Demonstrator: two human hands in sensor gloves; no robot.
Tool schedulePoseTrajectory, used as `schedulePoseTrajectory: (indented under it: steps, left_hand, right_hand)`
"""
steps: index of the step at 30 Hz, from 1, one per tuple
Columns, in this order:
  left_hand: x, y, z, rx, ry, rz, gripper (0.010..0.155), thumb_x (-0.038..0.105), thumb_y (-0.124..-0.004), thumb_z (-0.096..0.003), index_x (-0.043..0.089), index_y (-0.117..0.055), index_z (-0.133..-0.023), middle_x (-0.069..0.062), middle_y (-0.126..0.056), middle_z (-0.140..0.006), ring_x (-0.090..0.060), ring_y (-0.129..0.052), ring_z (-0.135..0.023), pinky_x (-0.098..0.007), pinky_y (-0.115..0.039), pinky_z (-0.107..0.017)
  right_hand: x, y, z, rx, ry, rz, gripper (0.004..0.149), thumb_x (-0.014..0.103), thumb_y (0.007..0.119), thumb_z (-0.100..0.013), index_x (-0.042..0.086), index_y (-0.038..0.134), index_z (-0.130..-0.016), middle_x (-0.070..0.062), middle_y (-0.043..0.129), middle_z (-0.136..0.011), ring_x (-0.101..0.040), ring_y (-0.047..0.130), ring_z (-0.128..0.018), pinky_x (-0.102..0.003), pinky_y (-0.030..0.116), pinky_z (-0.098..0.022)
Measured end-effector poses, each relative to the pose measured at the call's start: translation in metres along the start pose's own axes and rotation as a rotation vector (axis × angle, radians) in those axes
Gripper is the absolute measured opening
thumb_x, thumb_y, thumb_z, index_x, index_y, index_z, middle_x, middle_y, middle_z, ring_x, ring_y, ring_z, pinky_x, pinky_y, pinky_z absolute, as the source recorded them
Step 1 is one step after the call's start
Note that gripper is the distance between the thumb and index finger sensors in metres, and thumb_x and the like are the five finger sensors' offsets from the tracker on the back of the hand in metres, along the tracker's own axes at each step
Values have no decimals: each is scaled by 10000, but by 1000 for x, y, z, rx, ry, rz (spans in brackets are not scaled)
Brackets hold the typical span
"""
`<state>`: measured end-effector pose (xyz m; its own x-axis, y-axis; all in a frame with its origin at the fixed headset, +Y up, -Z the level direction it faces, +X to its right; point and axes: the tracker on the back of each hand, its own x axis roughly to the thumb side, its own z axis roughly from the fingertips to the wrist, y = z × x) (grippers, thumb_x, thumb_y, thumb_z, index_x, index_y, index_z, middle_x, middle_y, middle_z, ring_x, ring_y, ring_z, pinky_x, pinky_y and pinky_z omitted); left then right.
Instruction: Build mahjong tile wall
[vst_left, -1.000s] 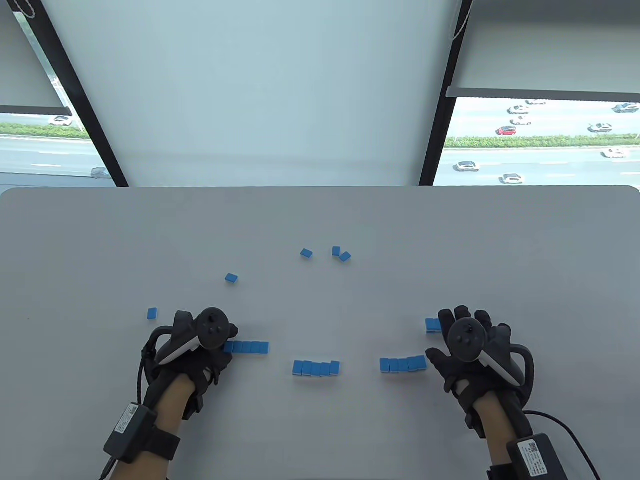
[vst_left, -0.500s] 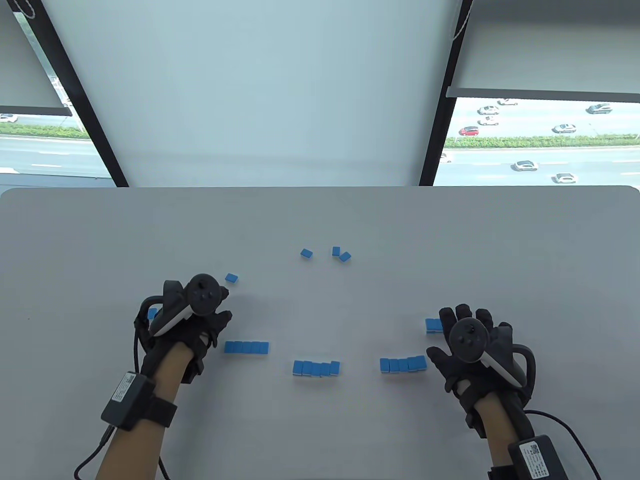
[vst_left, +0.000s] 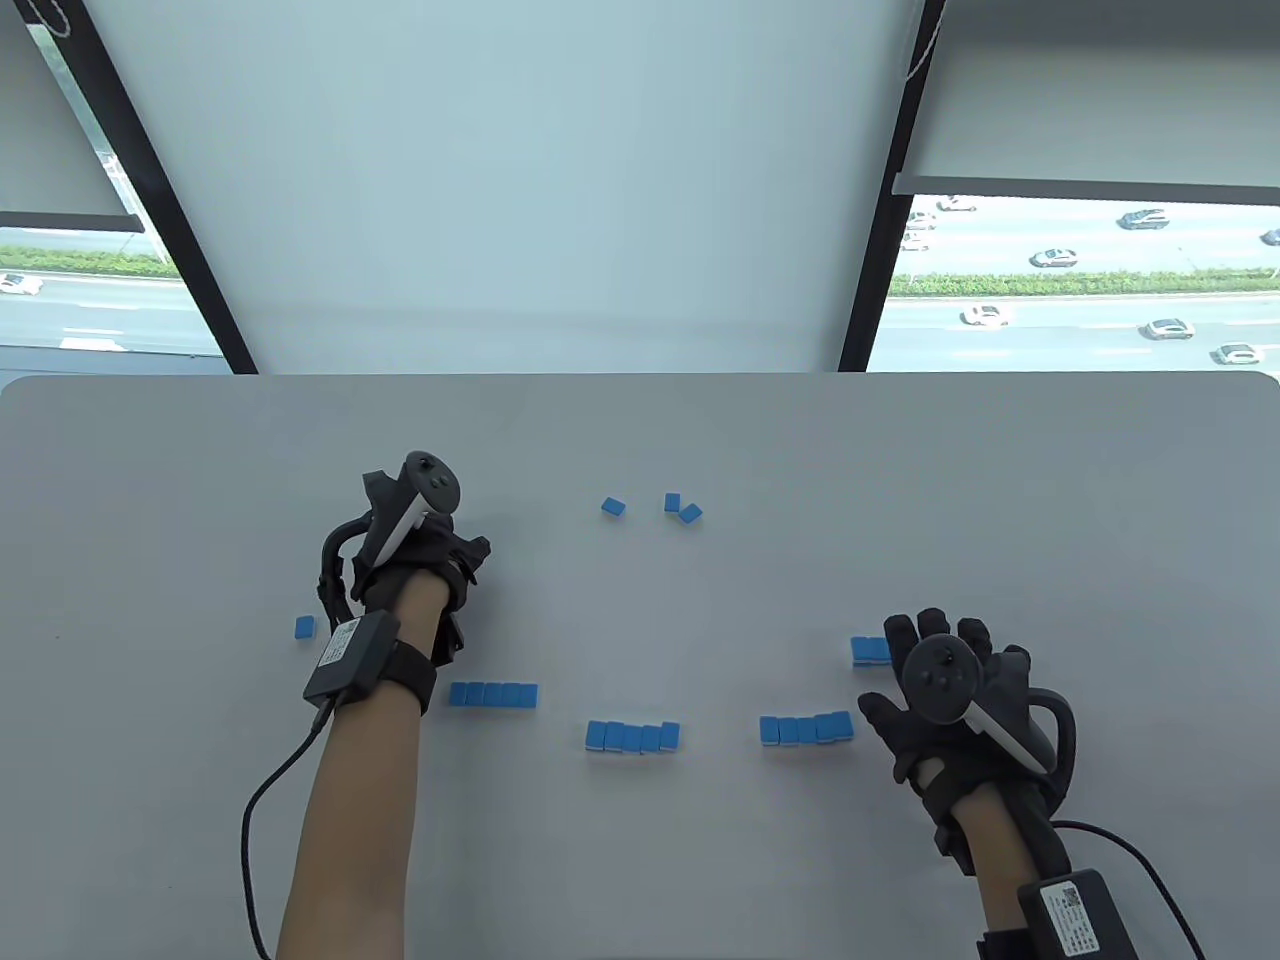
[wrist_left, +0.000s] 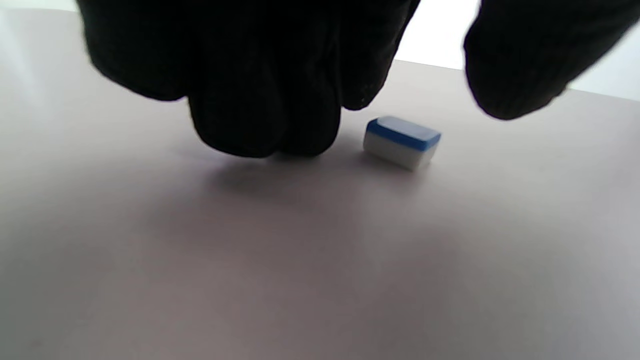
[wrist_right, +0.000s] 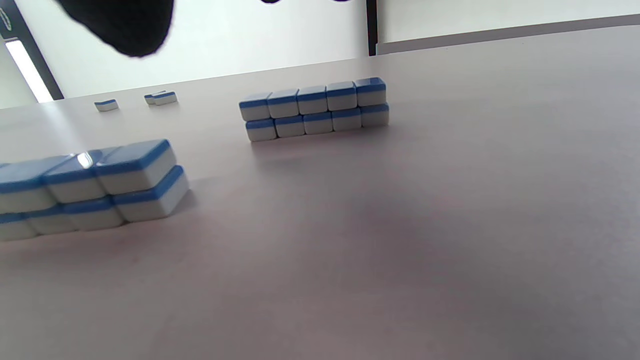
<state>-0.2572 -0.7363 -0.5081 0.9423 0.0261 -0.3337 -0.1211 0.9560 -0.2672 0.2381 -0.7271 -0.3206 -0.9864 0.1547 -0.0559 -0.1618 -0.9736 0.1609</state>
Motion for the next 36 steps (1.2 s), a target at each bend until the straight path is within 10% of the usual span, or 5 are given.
schedulePoseTrajectory:
  steps: [18, 36]
  left_hand:
    - [19, -7, 23, 53, -86, -109, 598, 428, -905, -394, 169, -775, -917, -21, -925, -778, -243, -1011, -586, -541, -827, -526]
    - [15, 22, 151, 322, -546, -9, 604, 408, -900, -400, 192, -747, -943, -1, -899, -809, -226, -997, -612, -534, -822, -543]
  right_hand:
    - [1, 0, -1, 2, -9, 4, 802, 642, 668, -458, 349, 263, -1085, -2, 181, -1163, -406, 158, -1036, -656, 136, -665]
    - [4, 2, -1, 3, -25, -1, 803, 642, 667, -458, 351, 259, -1085, 2, 178, -1164, -403, 156, -1037, -656, 135, -666]
